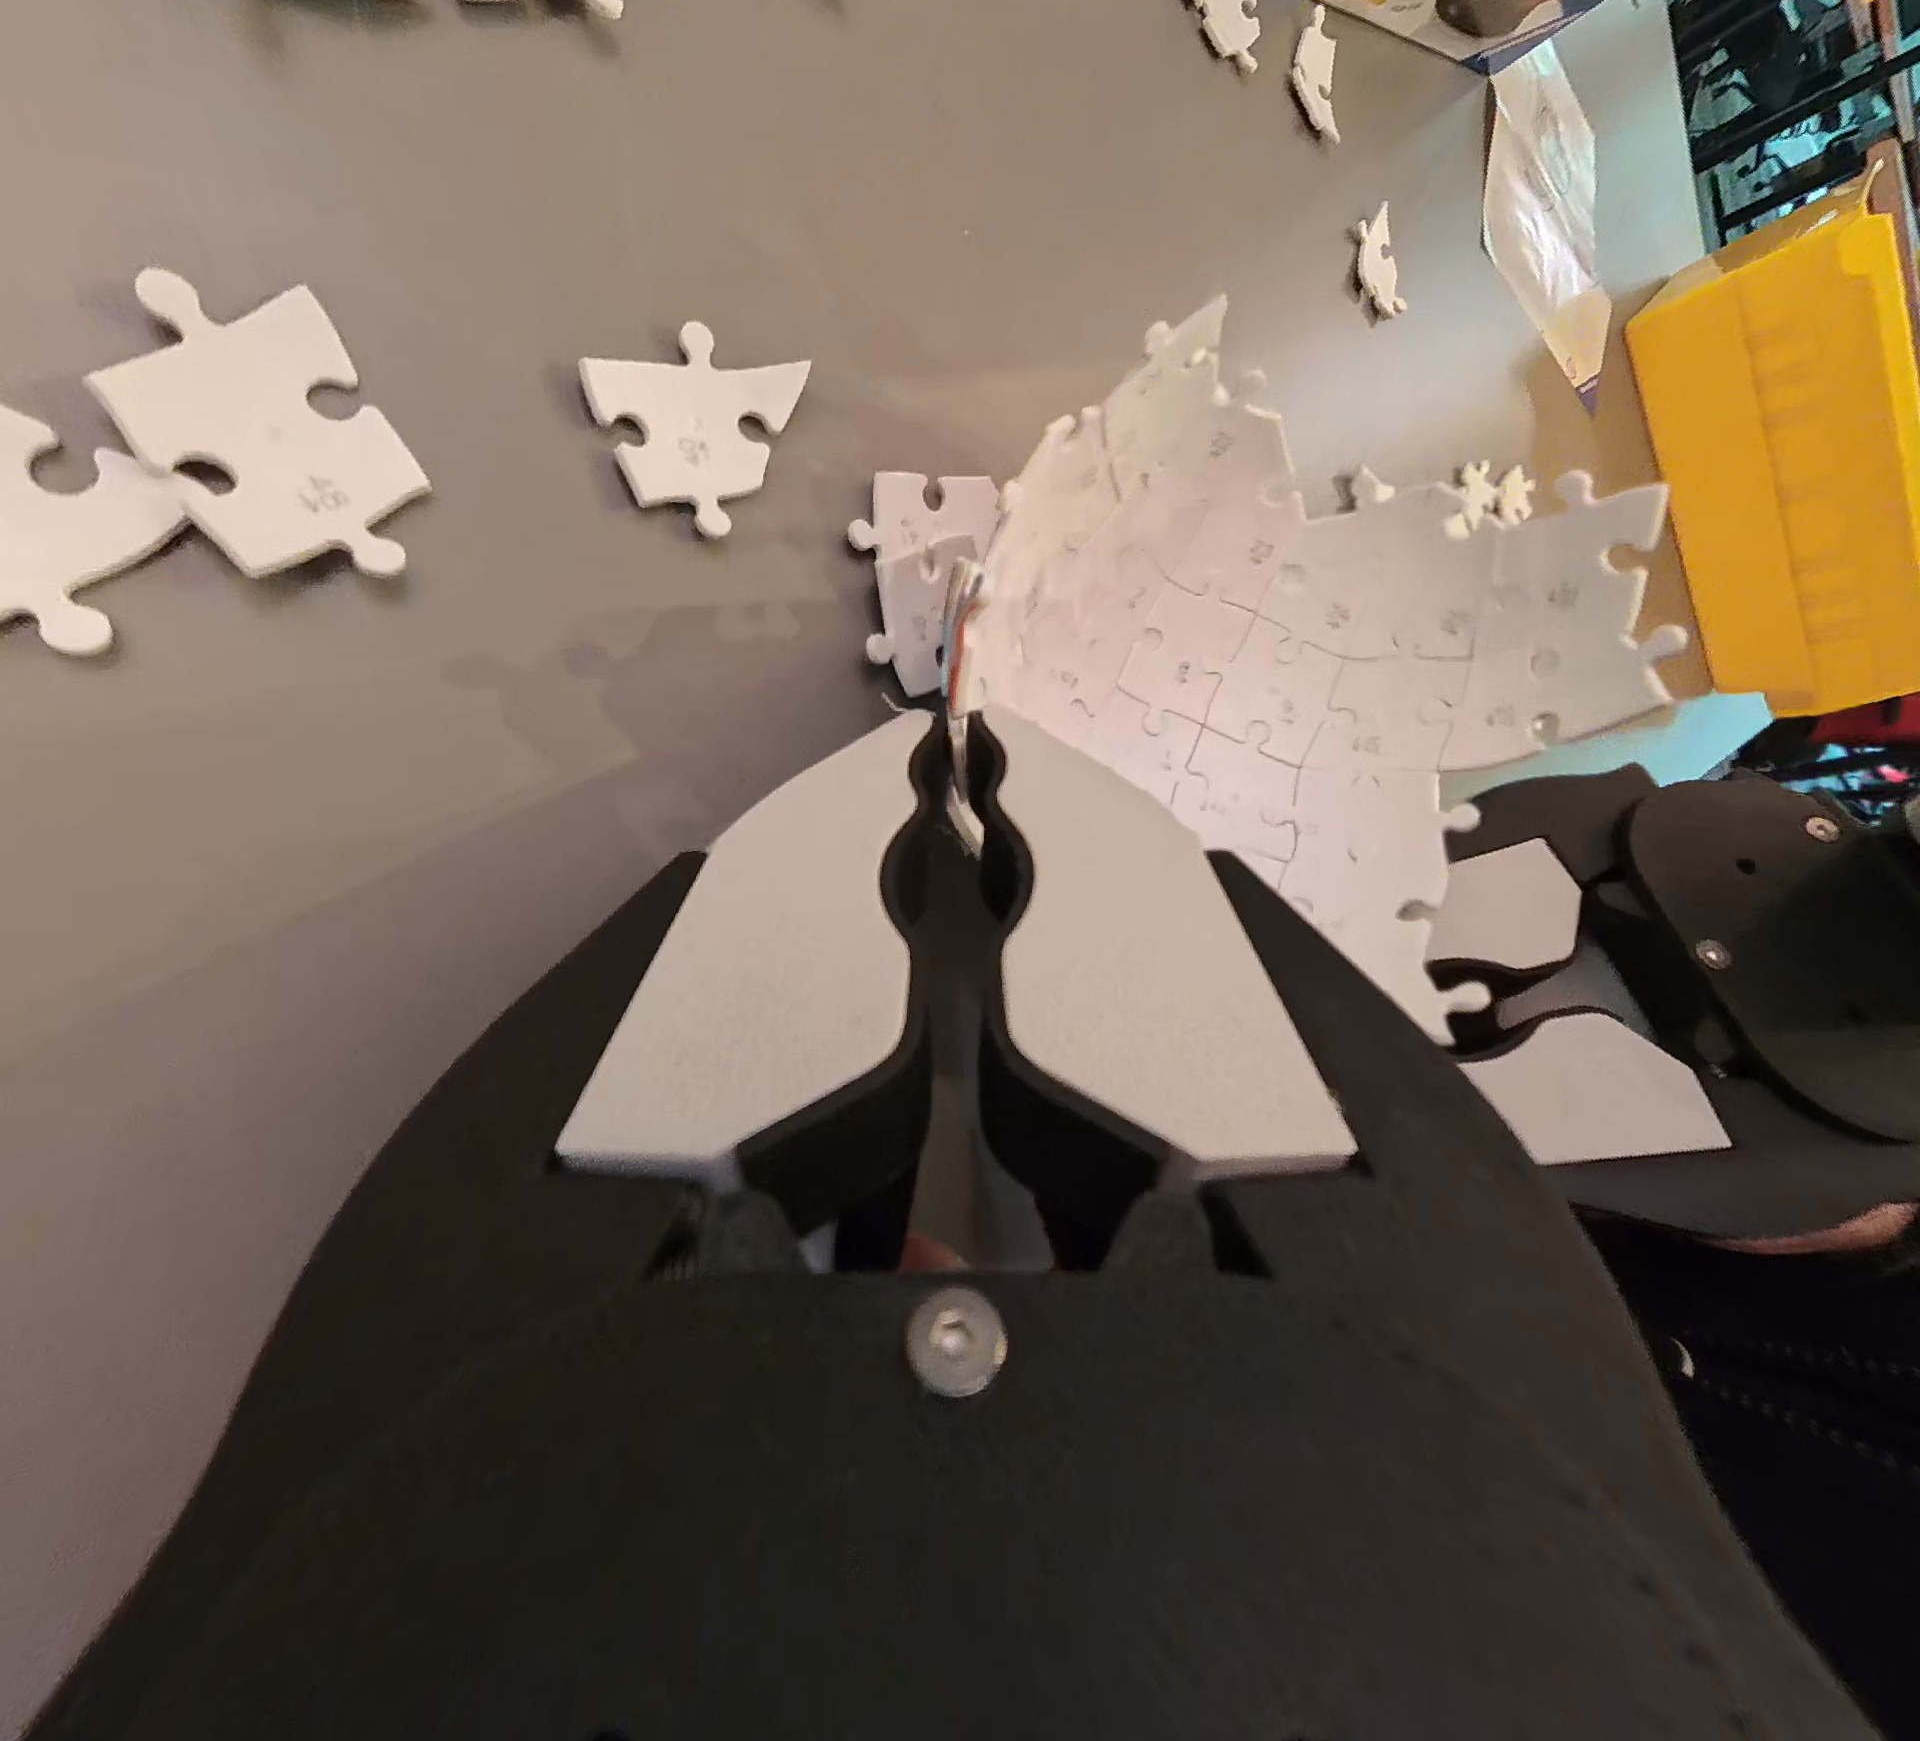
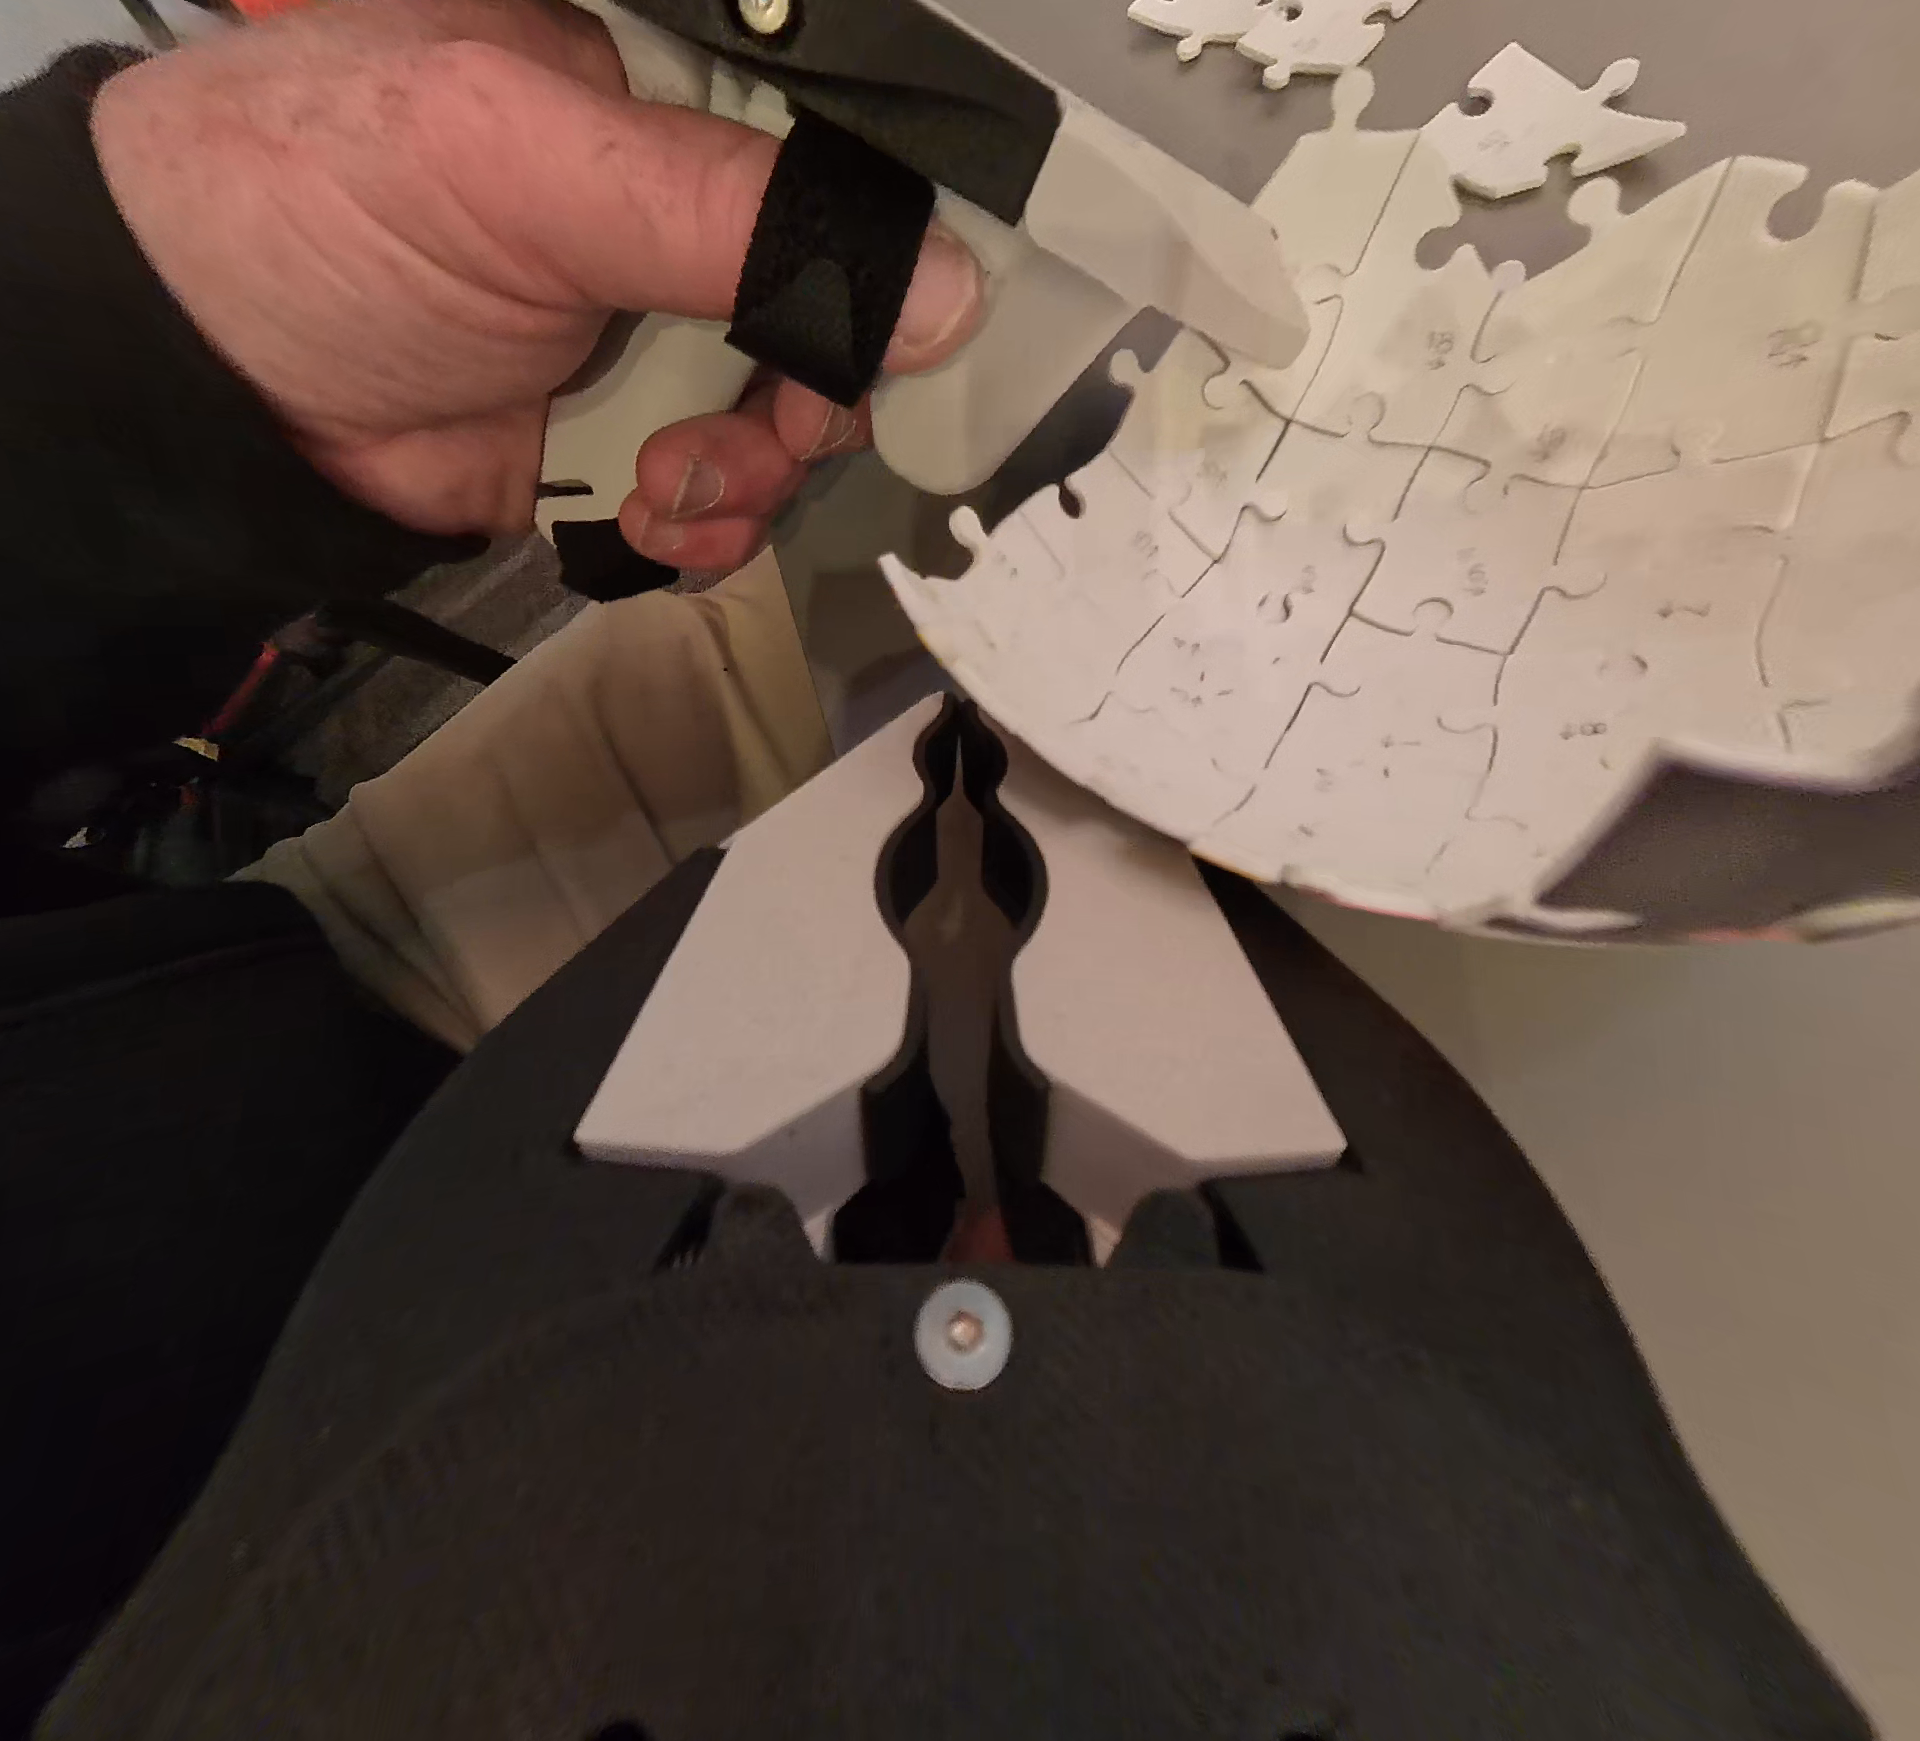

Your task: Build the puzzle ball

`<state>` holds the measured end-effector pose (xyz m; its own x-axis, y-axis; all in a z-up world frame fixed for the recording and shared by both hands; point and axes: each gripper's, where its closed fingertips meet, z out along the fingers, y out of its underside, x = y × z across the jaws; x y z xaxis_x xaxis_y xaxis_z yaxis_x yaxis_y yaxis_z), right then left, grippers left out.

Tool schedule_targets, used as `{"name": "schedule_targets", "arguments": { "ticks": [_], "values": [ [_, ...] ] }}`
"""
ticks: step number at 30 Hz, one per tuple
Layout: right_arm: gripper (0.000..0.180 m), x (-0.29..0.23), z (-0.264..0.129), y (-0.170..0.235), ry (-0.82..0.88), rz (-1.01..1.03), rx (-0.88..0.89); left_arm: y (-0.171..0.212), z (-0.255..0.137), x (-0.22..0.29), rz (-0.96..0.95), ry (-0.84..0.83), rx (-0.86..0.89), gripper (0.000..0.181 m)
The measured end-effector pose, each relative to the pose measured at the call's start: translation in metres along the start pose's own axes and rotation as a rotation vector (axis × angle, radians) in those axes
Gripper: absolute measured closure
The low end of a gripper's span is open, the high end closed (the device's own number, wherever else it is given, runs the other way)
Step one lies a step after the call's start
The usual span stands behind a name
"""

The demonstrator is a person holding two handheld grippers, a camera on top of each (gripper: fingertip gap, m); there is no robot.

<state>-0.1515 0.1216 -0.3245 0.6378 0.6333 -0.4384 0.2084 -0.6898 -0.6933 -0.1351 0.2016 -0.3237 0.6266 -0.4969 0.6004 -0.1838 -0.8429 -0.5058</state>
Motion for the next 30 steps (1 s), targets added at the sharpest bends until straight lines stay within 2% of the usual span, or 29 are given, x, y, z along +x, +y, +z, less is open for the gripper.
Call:
{"name": "schedule_targets", "arguments": {
  "ticks": [8, 13, 23, 30],
  "values": [
    [0.180, 0.001, -0.005, 0.007, -0.013, 0.017, -0.026, -0.003, 0.002, 0.000, 0.047, -0.007, -0.028, 0.178],
    [0.180, 0.001, -0.005, 0.009, -0.016, 0.017, -0.036, -0.002, 0.001, 0.003, 0.040, -0.003, -0.035, 0.161],
    [0.180, 0.000, -0.004, 0.009, -0.014, 0.011, -0.038, 0.013, 0.000, 0.010, 0.057, 0.002, -0.108, 0.155],
    [0.180, 0.000, -0.004, 0.009, -0.013, 0.009, -0.039, 0.018, 0.004, 0.009, 0.067, -0.003, -0.138, 0.172]
  ]
}}
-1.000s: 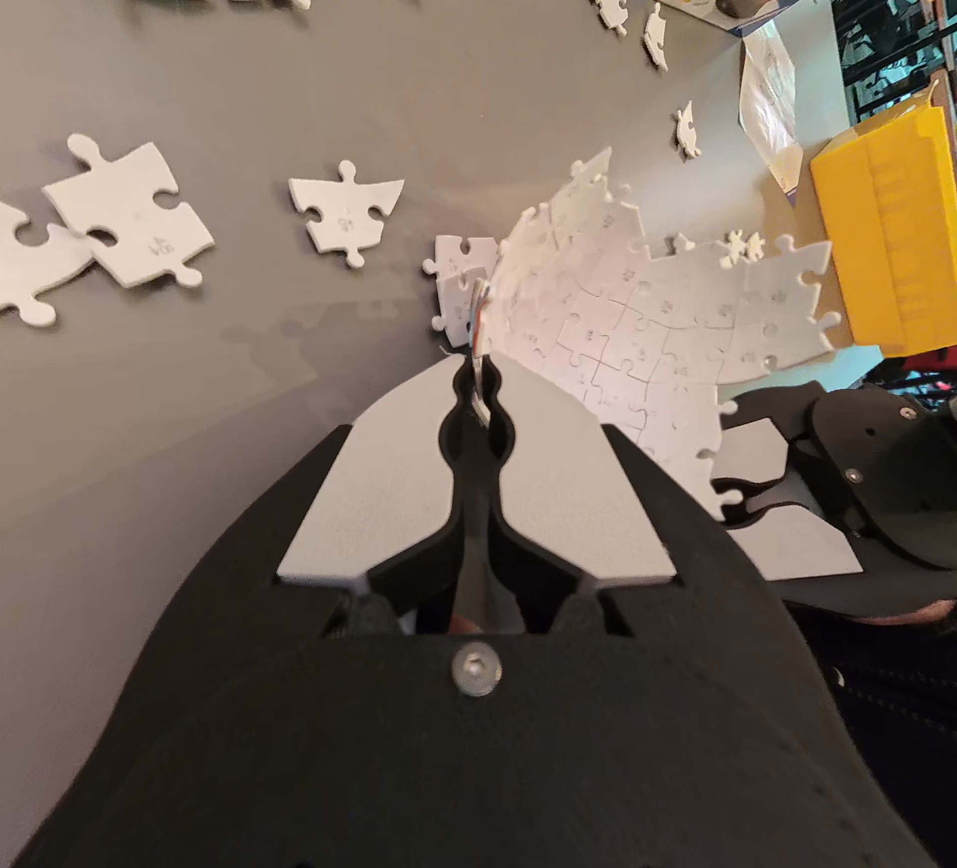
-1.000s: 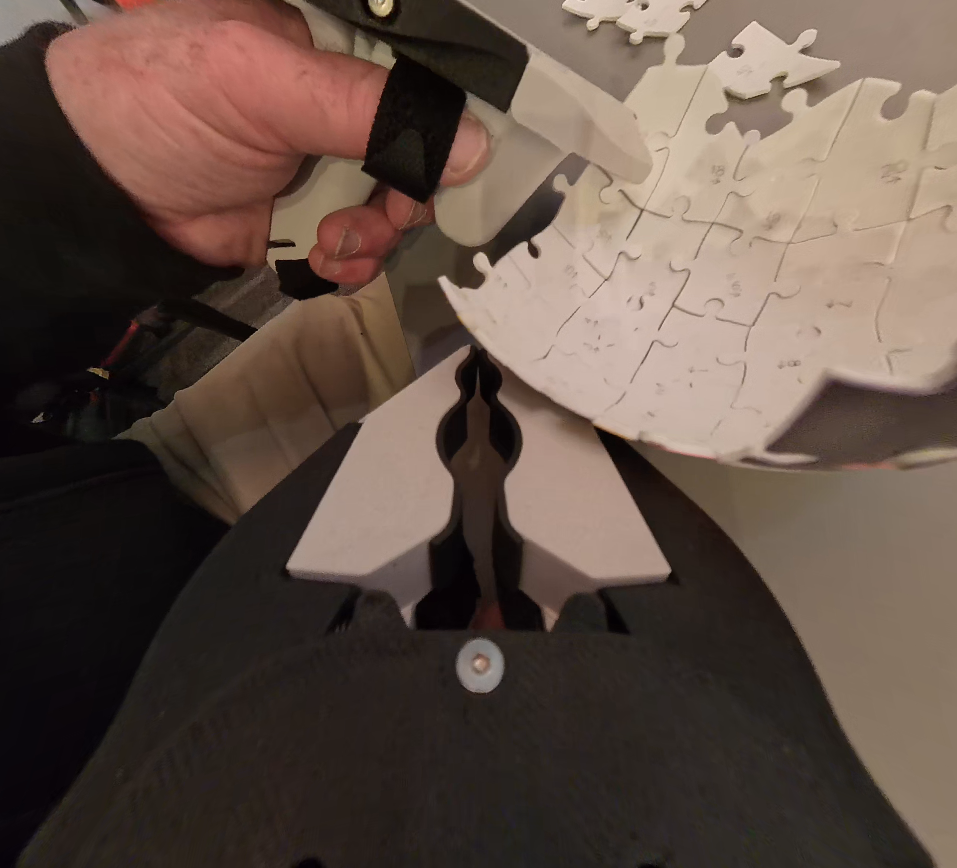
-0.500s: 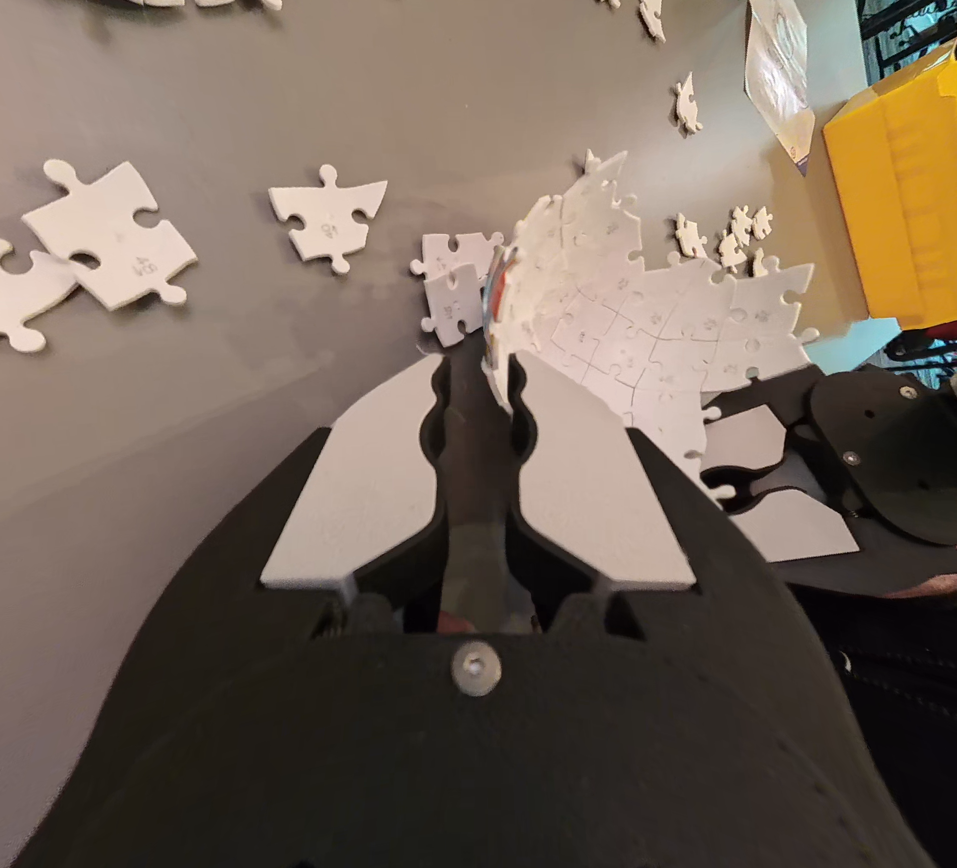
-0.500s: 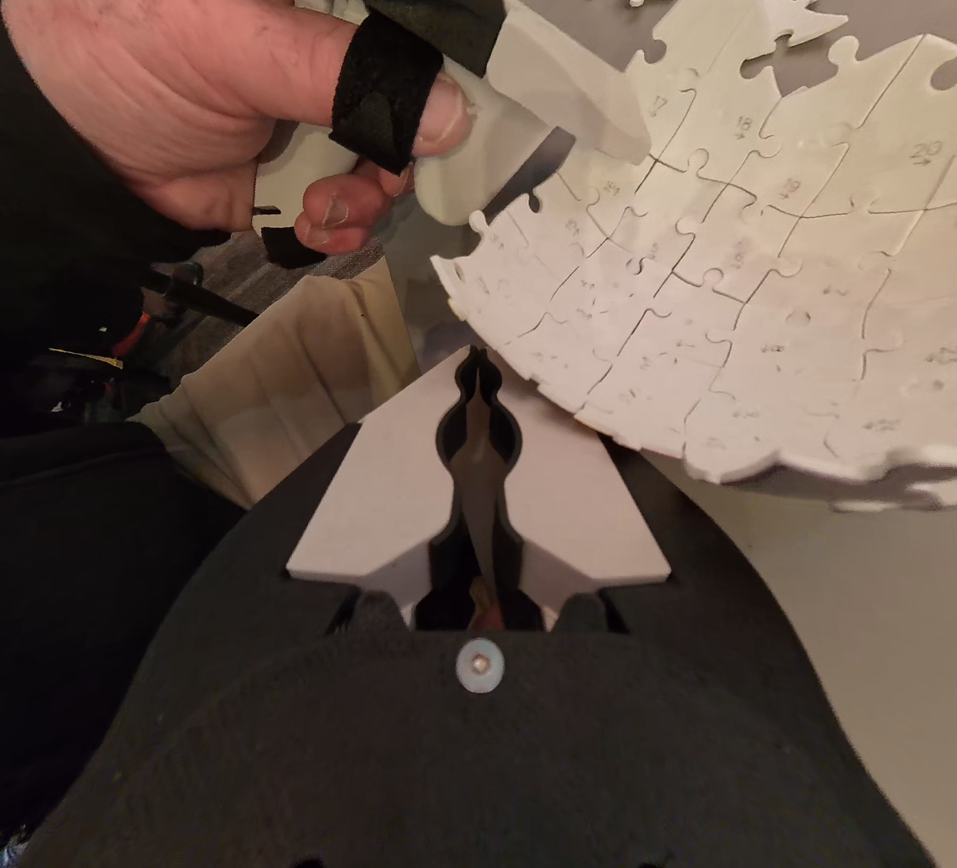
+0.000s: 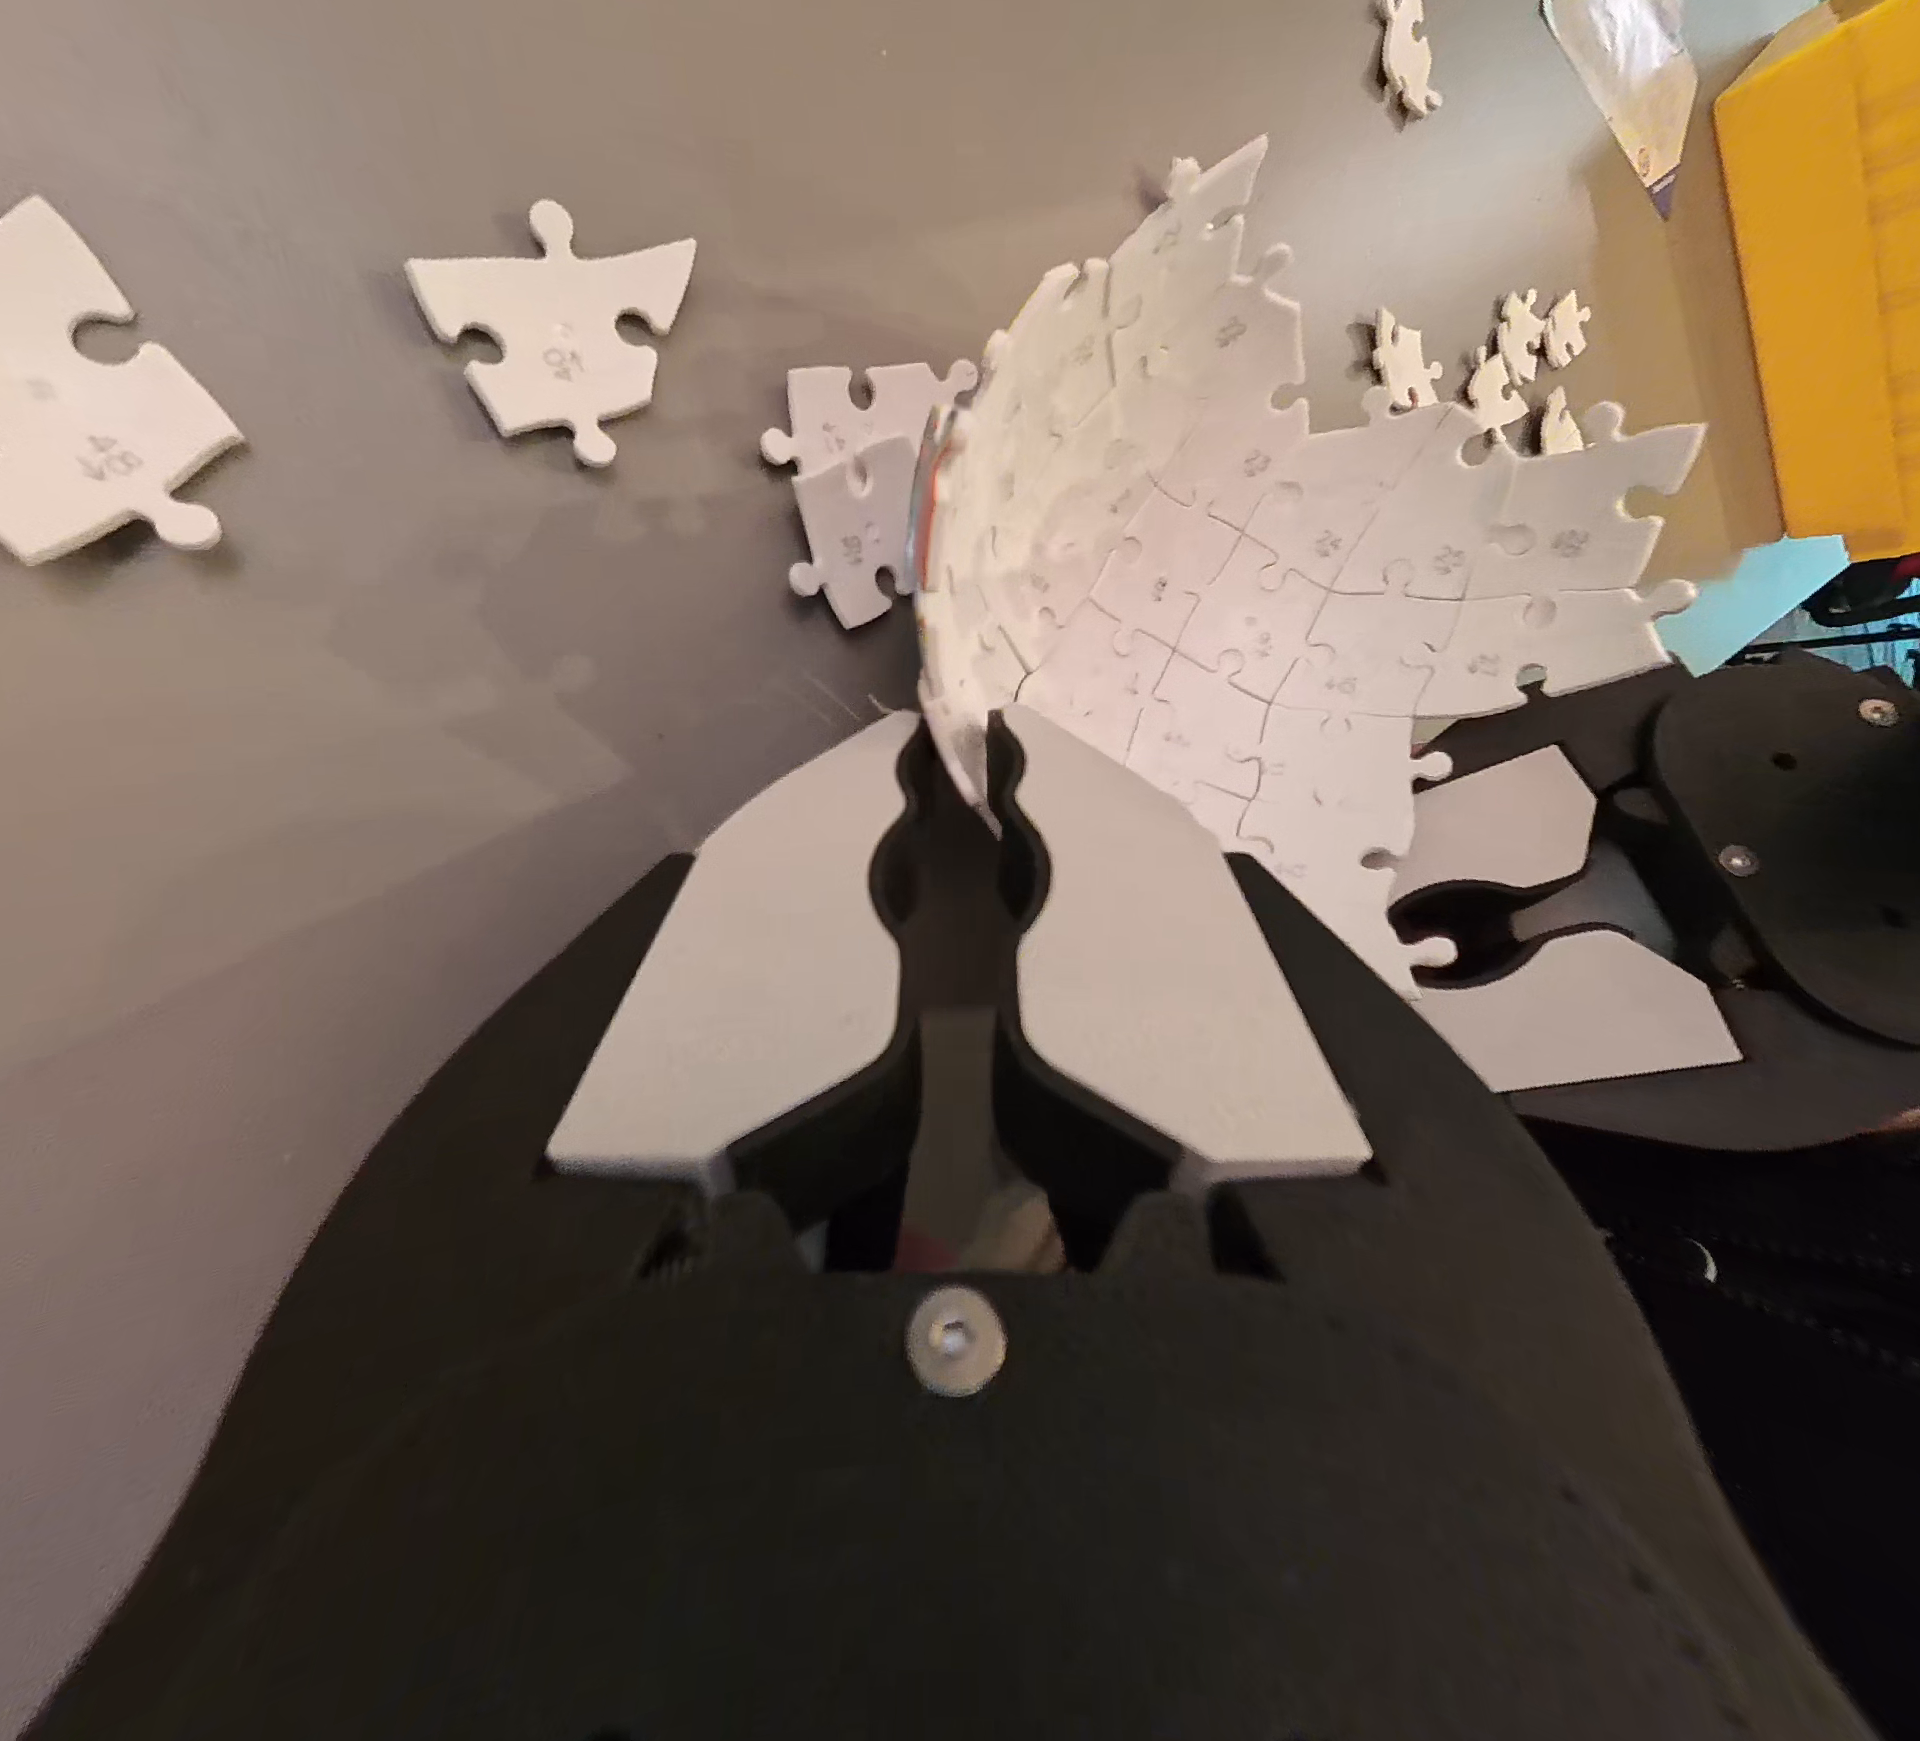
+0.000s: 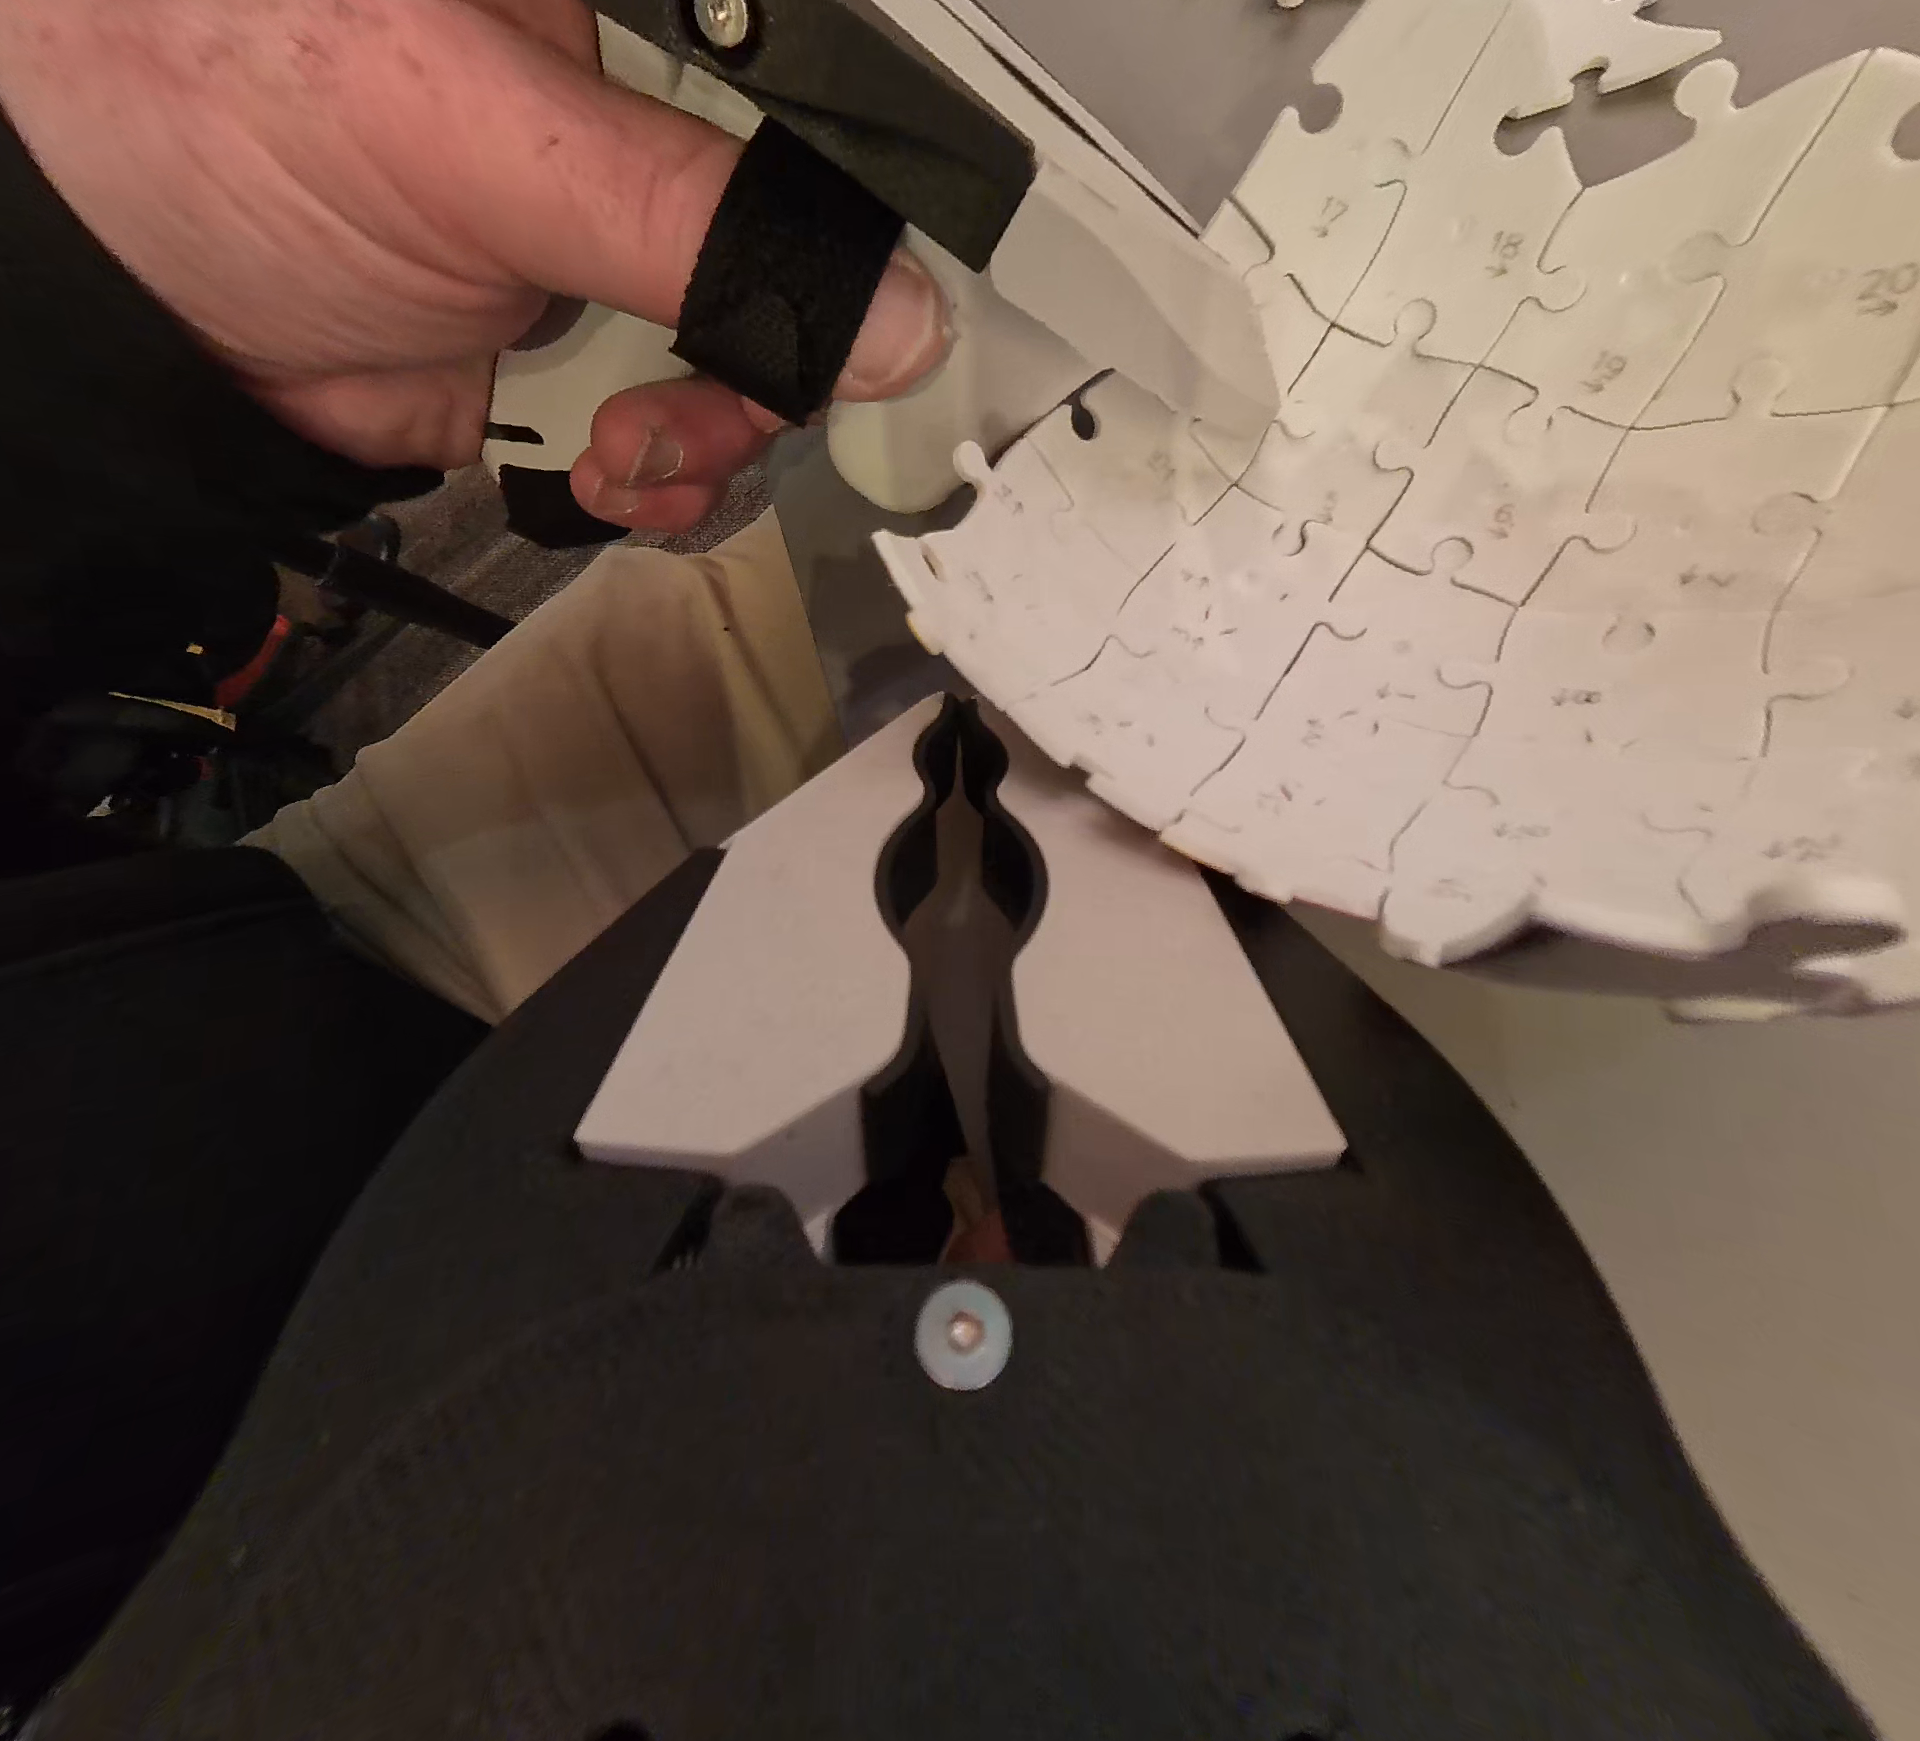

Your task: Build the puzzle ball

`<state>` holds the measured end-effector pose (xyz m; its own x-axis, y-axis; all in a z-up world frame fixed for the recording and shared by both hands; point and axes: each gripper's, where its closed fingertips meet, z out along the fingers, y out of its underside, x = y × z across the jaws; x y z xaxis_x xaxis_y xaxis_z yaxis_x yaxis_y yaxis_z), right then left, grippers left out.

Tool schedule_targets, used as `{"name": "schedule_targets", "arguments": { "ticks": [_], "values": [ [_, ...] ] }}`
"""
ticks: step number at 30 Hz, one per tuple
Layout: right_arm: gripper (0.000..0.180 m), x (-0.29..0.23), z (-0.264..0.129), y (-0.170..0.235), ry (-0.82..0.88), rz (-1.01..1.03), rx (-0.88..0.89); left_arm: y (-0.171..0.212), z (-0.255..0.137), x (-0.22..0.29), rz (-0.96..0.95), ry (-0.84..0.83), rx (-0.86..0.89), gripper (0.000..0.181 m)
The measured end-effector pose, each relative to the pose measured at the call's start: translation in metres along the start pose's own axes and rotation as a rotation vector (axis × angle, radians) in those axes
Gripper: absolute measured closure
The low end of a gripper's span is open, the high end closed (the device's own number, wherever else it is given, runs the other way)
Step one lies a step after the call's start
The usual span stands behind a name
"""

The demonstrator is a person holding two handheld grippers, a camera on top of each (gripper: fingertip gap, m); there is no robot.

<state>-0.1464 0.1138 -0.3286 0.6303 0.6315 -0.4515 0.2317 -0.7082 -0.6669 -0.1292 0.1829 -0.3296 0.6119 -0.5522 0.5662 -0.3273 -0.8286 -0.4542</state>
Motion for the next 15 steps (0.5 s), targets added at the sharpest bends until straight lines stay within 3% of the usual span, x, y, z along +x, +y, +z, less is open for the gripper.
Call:
{"name": "schedule_targets", "arguments": {
  "ticks": [15],
  "values": [
    [0.180, 0.0007, -0.0017, -0.0001, -0.009, 0.014, 0.002, -0.0044, -0.0006, -0.0020, 0.029, -0.012, 0.026, 0.174]
  ]
}}
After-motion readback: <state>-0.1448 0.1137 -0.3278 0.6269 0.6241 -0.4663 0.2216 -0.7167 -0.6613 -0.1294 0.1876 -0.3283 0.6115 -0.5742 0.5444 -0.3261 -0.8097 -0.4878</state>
